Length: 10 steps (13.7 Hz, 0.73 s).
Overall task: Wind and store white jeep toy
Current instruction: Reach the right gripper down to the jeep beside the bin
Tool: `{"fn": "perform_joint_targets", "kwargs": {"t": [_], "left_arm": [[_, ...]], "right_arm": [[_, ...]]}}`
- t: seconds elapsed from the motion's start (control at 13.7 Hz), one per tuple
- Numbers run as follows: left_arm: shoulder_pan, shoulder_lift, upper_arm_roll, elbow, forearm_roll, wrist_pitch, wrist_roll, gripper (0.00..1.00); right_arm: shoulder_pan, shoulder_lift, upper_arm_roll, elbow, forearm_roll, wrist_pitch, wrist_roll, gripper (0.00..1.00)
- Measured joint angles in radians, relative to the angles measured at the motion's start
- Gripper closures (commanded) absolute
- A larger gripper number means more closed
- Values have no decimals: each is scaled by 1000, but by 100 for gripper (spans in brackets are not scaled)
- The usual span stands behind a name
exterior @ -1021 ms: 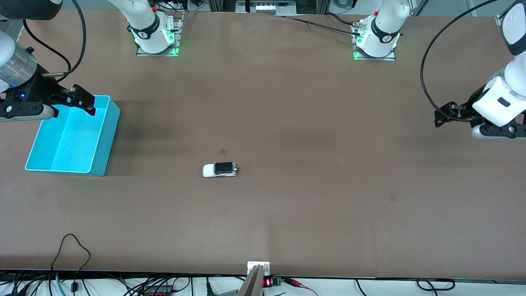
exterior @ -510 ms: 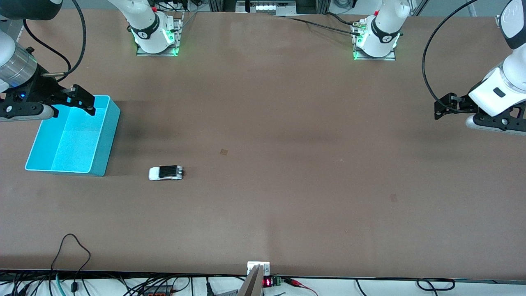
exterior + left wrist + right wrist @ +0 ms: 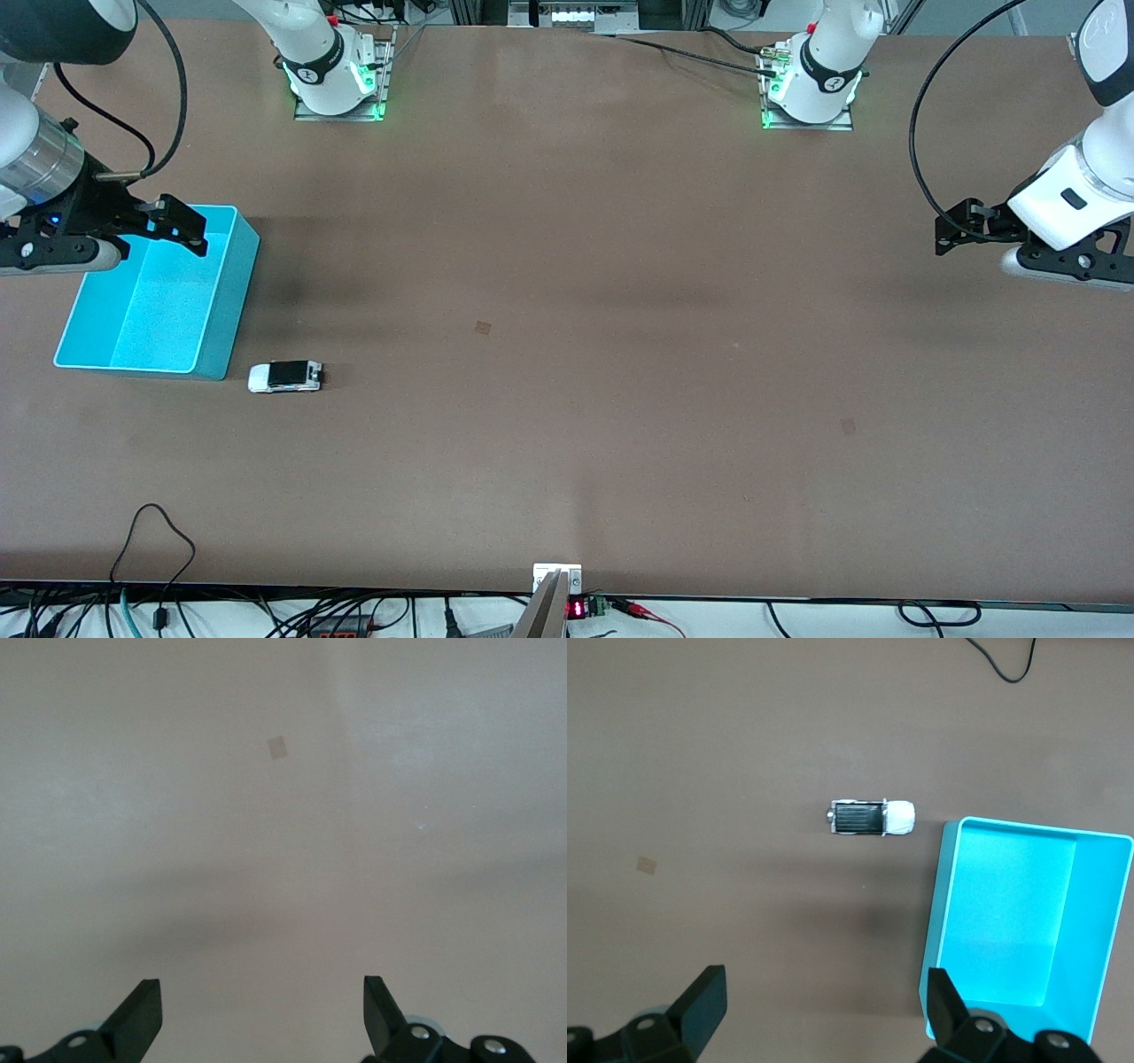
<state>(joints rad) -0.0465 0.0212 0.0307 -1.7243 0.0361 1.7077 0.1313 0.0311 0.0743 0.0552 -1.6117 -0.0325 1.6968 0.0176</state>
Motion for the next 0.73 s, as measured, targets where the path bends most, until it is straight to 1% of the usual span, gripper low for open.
{"fn": "perform_joint_targets", "kwargs": {"t": [0.22,0.44,0.58,0.73], "left_arm": [[0,0,0,0,0,-1,4,0],[0,0,0,0,0,-1,6,0],[0,0,0,0,0,-1,6,0],[0,0,0,0,0,-2,6,0]], "right_arm": [[-15,40,-3,-3,-3,-1,-159,0],[-64,99,-6,-4,-4,3,-440,0],[-87,143,-7,-5,-4,16,-585,0],[-93,197,-7,-5,-4,60,-764,0]]}}
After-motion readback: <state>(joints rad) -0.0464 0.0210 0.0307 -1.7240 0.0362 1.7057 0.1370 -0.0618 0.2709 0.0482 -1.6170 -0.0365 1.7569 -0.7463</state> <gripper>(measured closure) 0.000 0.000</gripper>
